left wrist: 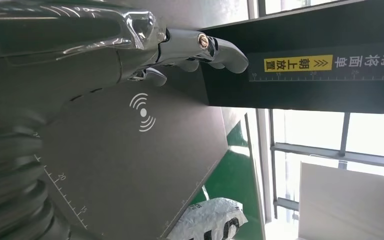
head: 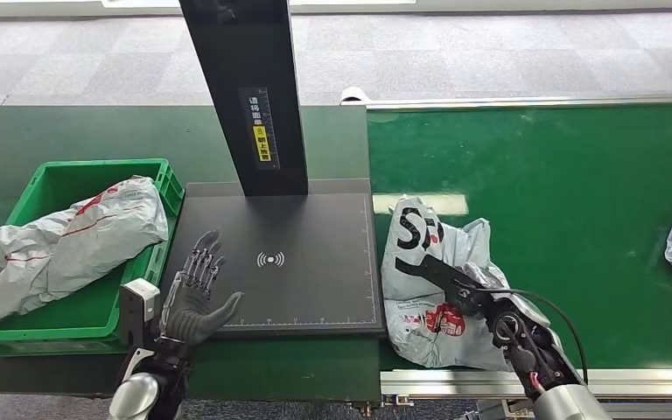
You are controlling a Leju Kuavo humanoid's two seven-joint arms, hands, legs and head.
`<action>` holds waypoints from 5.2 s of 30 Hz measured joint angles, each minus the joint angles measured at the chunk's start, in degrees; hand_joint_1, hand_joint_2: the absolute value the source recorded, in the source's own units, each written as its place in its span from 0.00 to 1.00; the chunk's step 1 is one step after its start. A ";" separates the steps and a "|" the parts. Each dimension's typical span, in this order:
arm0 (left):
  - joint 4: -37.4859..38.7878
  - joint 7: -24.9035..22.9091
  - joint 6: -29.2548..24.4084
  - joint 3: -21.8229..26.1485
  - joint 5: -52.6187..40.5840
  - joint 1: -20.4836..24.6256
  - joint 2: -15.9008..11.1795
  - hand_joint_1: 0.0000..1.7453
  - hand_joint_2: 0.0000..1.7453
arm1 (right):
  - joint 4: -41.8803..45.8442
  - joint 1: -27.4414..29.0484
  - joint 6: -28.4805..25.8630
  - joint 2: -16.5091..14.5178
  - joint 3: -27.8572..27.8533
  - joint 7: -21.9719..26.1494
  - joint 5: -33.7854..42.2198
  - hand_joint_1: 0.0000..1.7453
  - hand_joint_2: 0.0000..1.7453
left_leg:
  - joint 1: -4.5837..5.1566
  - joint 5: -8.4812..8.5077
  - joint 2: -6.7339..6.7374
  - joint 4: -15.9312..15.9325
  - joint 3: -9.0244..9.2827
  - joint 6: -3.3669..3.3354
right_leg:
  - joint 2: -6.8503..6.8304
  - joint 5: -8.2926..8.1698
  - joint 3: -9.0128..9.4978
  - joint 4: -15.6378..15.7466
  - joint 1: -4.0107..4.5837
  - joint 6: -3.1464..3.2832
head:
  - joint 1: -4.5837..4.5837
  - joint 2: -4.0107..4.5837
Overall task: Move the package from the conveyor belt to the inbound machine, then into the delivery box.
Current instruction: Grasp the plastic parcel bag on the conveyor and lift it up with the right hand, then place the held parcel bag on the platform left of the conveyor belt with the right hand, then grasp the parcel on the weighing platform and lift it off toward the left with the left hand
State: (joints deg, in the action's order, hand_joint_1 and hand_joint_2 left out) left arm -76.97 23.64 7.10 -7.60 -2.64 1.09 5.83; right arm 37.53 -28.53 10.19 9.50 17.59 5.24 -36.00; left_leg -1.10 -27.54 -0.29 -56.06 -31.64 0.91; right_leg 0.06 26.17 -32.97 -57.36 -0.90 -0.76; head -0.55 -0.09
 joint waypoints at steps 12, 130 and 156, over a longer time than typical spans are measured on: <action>-2.03 2.12 0.37 1.32 -0.46 -2.01 -0.27 0.00 1.00 | 12.67 3.87 -6.74 -1.97 -5.35 15.50 12.22 1.00 1.00 | -0.01 0.00 -0.01 0.01 -0.11 0.00 | 0.00 0.00 -0.10 -0.02 0.01 0.00 | 0.01 0.00; -9.29 7.87 -6.45 1.73 0.21 -5.53 2.20 0.00 1.00 | 15.87 6.19 0.12 -7.63 -4.21 26.74 34.51 0.00 1.00 | -0.01 0.06 -0.32 0.00 -0.31 0.03 | -0.27 0.10 -0.21 -0.03 0.01 -0.06 | 0.02 0.00; 13.02 -19.01 -14.05 -9.80 -57.94 7.45 -0.05 0.31 1.00 | 23.43 17.70 -0.15 -6.81 -8.41 25.62 26.89 0.00 1.00 | 0.00 0.02 -0.24 0.02 -0.12 0.03 | -0.22 0.08 0.02 -0.03 -0.01 -0.05 | -0.01 0.00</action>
State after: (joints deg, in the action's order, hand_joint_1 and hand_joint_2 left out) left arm -63.95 4.63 -6.95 -17.39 -60.59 8.54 5.78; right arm 60.96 -10.83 10.03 2.69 9.18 30.86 -9.11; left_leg -1.10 -27.52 -0.53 -56.04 -31.76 0.94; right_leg -0.15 26.25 -32.96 -57.39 -0.91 -0.81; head -0.55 -0.09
